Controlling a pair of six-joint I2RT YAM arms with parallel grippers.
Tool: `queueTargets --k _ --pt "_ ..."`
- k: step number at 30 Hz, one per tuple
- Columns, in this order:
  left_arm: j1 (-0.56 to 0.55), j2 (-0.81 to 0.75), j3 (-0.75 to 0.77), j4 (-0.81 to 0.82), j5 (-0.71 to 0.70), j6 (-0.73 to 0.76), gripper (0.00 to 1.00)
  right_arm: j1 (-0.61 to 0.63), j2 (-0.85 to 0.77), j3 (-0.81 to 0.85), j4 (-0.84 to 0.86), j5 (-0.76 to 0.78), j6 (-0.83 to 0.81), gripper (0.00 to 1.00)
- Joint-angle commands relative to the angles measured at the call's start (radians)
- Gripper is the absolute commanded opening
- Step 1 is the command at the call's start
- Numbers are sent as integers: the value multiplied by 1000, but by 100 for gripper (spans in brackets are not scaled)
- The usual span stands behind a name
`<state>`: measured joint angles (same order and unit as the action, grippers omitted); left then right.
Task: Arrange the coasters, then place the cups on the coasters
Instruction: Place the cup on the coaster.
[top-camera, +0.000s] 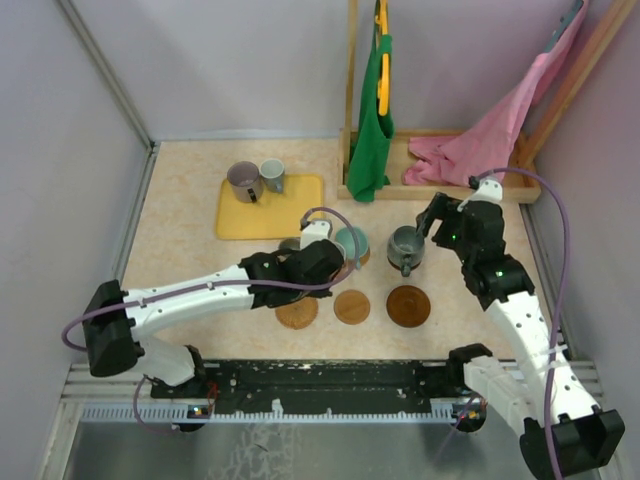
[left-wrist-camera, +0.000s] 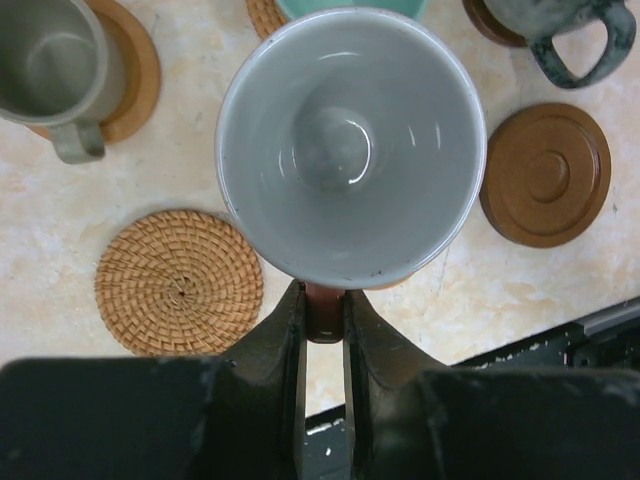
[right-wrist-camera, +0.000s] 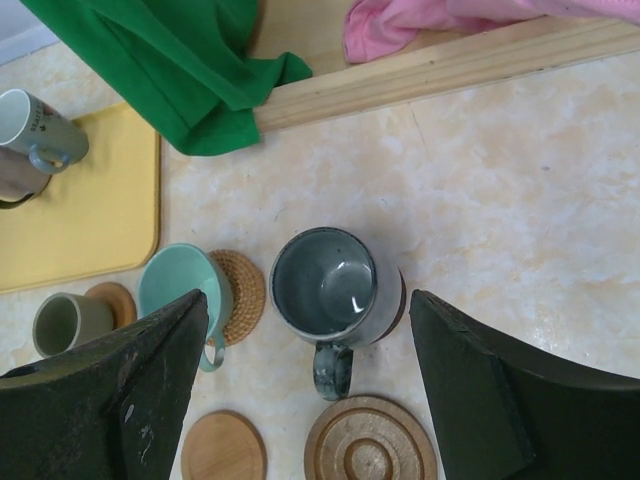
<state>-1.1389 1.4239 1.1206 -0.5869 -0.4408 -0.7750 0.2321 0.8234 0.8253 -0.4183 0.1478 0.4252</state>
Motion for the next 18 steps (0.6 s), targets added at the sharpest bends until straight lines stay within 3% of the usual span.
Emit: queueTargets --k 1,18 --pt "-61 26 63 -27 -33 -68 0 -14 -9 0 35 -17 14 82" --pt "-218 208 182 -178 -133 -397 0 -27 -26 -39 51 -28 29 82"
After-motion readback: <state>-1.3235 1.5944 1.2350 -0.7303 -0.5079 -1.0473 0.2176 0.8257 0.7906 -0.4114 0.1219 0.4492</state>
